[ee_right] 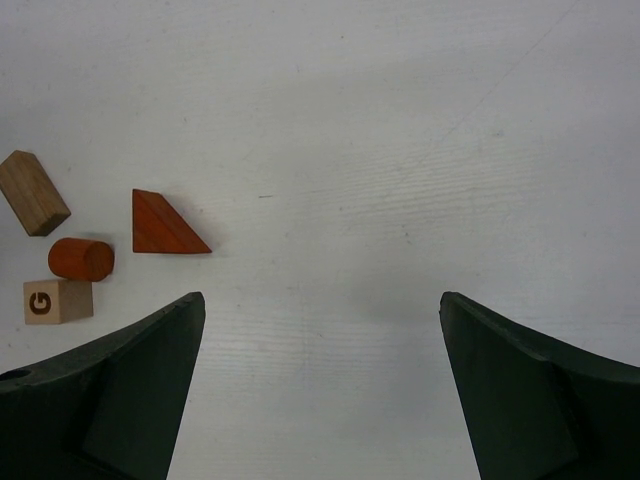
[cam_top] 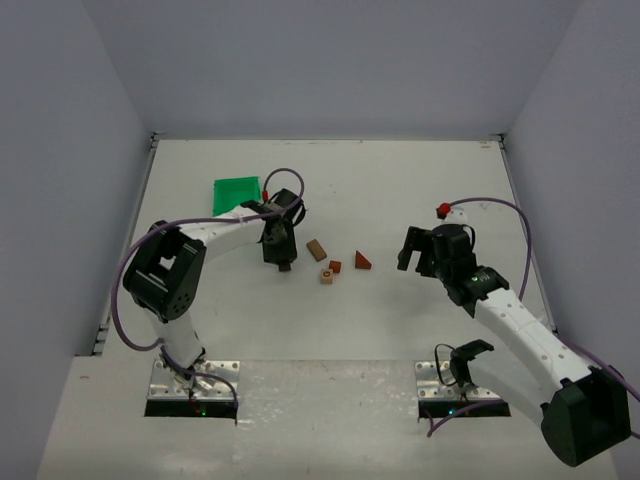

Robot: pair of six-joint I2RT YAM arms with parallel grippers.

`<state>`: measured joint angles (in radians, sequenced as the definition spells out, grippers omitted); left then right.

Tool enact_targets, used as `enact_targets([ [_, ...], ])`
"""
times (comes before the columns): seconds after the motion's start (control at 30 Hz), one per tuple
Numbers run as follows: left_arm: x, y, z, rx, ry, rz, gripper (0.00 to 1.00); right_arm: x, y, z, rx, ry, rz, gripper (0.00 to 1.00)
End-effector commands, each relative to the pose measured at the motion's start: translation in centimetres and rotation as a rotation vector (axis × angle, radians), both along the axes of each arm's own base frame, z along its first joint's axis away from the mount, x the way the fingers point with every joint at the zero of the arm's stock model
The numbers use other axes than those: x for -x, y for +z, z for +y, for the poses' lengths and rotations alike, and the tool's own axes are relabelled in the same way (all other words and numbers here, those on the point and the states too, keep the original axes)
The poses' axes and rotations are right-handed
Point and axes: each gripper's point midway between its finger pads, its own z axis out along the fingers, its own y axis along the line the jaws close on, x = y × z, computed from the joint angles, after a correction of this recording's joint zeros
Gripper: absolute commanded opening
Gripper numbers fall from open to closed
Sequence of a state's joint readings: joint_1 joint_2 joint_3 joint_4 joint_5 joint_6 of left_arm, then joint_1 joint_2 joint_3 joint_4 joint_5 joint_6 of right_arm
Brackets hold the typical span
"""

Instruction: Build the wood block tower

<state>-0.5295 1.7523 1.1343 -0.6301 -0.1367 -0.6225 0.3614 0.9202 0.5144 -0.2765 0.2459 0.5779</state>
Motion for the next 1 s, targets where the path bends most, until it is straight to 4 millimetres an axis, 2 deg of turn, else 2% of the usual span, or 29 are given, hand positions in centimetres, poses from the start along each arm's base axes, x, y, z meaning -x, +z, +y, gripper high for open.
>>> enact_targets([
  [0.0, -0.7, 0.0, -1.0, 0.025, -0.049, 0.008, 0.01, -1.0, 1.0, 0.1, -0.005, -0.007, -0.041, 0.99],
  [0.13, -0.8, -0.1, -0.7, 0.010, -0.059, 0.006, 0.00, -1.1, 1.0, 0.1, -0.005, -0.003, -0.043, 0.99],
  [0.2, -0.4, 0.2, -1.5, 0.033, -0.140, 0.018, 0.00, -1.1, 1.1, 0.1, -0.003, 0.002, -0.048, 0.99],
  [0.27, -0.4, 1.0, -1.9, -0.016, -0.256, -0.027, 0.00, -1.2, 1.1, 0.4, -0.002, 0.019, -0.054, 0.99],
  [0.37, -1.1, 2.6, -2.5, -0.071, -0.276, -0.124, 0.00, -1.3, 1.0, 0.5, -0.002, 0.032, -0.056, 0.99],
  [0.53, -0.7, 2.1, -0.7, -0.145, -0.240, -0.070, 0.00, -1.2, 1.1, 0.4, 0.002, 0.029, -0.063, 0.99],
  [0.77, 0.7, -0.2, -1.0, -0.132, -0.307, 0.006, 0.00, -1.1, 1.5, 0.1, 0.002, 0.015, -0.083, 0.99],
  [0.87, 0.9, -0.9, -1.3, -0.126, -0.332, 0.036, 0.10, -1.0, 1.5, 0.0, 0.004, 0.011, -0.086, 0.99],
  [0.9, 0.9, -1.1, -1.3, -0.132, -0.337, 0.041, 0.23, -1.0, 1.5, 0.0, 0.003, 0.011, -0.087, 0.99],
  [0.97, 0.9, -1.6, -1.4, -0.137, -0.349, 0.057, 0.37, -1.0, 1.6, -0.1, 0.003, 0.011, -0.094, 0.99],
])
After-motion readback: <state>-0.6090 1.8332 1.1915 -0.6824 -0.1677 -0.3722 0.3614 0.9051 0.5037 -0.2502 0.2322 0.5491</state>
